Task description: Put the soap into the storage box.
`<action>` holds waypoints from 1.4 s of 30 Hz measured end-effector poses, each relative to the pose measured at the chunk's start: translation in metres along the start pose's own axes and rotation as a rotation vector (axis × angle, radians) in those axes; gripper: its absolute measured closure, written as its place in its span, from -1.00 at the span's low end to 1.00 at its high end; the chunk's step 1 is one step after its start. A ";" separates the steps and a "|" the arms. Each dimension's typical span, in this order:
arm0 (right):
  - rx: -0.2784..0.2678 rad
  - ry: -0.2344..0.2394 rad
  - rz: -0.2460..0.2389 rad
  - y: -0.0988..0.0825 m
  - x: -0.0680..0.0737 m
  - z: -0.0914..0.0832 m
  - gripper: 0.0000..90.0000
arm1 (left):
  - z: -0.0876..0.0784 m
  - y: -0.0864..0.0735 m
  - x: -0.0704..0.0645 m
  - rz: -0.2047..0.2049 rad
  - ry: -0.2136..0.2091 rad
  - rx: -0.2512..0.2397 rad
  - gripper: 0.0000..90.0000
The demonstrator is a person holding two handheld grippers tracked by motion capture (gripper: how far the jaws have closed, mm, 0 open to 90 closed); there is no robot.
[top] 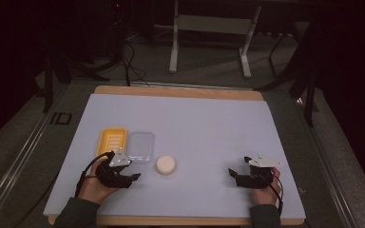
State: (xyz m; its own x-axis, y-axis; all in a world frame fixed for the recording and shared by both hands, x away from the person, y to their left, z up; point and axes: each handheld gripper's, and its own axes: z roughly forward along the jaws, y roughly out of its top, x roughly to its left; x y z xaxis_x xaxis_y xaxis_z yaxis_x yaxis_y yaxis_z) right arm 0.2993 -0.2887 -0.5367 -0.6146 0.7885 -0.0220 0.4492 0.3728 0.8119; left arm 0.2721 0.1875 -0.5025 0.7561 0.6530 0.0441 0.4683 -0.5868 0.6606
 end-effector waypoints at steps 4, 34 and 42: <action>-0.003 -0.003 -0.003 0.000 0.000 0.000 -0.64 | -0.001 0.004 0.000 0.019 -0.007 0.010 -0.10; -0.010 -0.010 0.007 0.000 0.000 -0.002 -0.64 | -0.005 0.030 0.010 0.124 -0.057 0.061 -0.21; -0.009 -0.014 0.005 0.000 0.001 -0.001 -0.64 | -0.001 0.035 0.011 0.150 -0.071 0.085 -0.26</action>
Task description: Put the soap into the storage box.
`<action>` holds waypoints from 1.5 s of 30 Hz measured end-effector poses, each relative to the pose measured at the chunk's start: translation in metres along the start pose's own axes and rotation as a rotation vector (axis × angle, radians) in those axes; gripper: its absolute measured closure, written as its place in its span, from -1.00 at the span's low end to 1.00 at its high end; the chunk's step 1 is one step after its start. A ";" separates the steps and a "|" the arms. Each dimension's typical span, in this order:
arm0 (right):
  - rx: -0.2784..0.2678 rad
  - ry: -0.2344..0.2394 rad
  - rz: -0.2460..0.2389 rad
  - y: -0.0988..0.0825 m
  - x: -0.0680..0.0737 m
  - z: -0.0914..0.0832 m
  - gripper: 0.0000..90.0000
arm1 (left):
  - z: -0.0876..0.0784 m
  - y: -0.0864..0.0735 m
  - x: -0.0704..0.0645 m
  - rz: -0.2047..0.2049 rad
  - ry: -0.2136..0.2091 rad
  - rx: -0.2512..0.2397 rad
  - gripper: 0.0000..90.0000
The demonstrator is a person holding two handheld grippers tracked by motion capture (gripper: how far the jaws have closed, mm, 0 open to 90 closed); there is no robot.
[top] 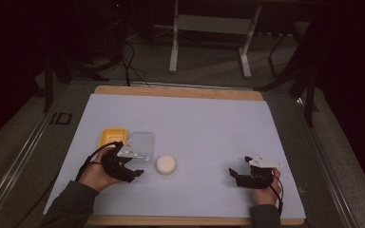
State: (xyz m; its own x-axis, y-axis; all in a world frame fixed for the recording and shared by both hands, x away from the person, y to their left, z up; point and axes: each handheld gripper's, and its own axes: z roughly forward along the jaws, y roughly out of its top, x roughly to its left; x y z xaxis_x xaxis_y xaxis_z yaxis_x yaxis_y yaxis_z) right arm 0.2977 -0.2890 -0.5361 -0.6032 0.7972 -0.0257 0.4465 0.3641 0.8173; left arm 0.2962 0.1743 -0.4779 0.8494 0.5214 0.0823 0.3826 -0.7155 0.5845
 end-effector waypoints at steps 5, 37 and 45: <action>0.000 -0.001 0.000 0.000 0.000 0.000 -0.64 | 0.003 0.004 0.001 0.013 -0.017 0.011 -0.27; 0.001 -0.008 0.004 0.000 0.000 0.000 -0.64 | 0.015 0.027 0.011 0.078 -0.068 0.062 -0.33; 0.001 -0.007 0.004 0.000 0.000 0.000 -0.64 | 0.021 0.032 0.013 0.089 -0.081 0.077 -0.37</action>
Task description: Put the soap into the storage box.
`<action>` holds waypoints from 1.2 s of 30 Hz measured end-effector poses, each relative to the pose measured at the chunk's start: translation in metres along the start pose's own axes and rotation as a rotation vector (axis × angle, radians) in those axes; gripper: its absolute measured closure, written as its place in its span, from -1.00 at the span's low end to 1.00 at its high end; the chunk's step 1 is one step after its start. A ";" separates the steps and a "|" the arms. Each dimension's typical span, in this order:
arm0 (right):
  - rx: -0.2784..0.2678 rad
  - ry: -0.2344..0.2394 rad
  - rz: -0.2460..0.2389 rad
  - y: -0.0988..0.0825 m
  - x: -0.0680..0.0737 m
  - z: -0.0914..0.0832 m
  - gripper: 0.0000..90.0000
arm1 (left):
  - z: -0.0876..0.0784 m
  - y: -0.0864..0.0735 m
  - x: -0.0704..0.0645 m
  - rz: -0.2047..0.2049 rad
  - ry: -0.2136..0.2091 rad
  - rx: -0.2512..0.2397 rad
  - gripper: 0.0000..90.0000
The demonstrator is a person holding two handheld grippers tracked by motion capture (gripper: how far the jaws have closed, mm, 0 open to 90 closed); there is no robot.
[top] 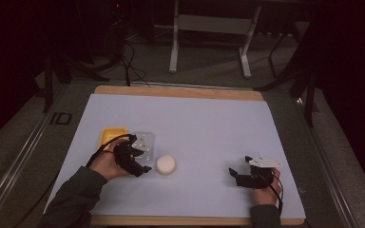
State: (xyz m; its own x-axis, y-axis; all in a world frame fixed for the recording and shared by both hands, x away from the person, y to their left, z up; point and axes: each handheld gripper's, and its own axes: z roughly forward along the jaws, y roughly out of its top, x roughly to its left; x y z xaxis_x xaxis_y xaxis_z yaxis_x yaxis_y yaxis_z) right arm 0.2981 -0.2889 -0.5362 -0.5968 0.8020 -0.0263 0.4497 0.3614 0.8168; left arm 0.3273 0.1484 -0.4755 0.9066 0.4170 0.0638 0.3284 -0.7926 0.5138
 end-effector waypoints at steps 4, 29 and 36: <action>0.001 0.000 -0.001 0.000 0.000 0.000 -0.64 | 0.002 0.002 0.000 0.007 -0.006 0.004 -0.38; 0.000 0.001 0.000 0.000 0.000 0.000 -0.64 | 0.016 0.021 -0.004 0.059 -0.047 0.058 -0.62; -0.001 0.002 0.000 0.000 0.000 0.000 -0.64 | 0.021 0.024 -0.005 0.062 -0.056 0.073 -0.68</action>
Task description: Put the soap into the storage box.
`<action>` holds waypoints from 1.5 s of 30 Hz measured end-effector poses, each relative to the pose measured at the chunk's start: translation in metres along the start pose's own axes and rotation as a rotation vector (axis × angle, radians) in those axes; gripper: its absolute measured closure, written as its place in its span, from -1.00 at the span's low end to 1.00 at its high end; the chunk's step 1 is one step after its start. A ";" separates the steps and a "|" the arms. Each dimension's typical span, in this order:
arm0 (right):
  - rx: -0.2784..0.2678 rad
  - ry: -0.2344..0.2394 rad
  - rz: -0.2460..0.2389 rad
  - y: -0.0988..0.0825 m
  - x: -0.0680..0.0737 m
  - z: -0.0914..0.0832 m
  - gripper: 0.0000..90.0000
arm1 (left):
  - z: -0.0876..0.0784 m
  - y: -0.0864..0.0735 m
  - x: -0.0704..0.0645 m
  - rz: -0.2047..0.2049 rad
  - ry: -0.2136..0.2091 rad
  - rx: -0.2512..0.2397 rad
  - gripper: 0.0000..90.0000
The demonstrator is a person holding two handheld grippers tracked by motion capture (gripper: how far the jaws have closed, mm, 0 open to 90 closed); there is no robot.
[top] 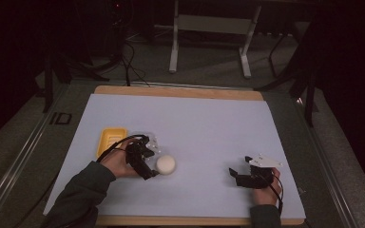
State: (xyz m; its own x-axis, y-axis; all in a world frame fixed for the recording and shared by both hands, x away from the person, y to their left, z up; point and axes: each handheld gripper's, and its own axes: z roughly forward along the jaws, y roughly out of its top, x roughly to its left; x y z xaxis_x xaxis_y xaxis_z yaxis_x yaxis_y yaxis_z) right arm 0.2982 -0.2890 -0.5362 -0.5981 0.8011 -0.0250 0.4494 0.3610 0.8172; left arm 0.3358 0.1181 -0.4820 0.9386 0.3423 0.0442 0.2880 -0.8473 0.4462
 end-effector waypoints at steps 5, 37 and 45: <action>0.001 0.000 0.000 0.000 0.000 0.000 -0.64 | 0.003 0.002 0.000 -0.002 0.003 0.007 -0.67; 0.000 0.001 0.001 0.000 0.000 0.000 -0.64 | 0.023 0.019 0.000 0.040 -0.025 0.053 -0.66; 0.001 0.000 0.001 0.000 0.000 0.000 -0.64 | 0.028 0.024 0.000 0.050 -0.040 0.072 -0.66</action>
State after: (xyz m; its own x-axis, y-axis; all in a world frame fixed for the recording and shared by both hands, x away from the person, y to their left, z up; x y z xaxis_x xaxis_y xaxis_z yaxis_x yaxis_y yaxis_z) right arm 0.2984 -0.2891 -0.5362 -0.5978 0.8013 -0.0239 0.4507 0.3606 0.8166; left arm 0.3475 0.0867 -0.4962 0.9586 0.2834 0.0284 0.2521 -0.8904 0.3790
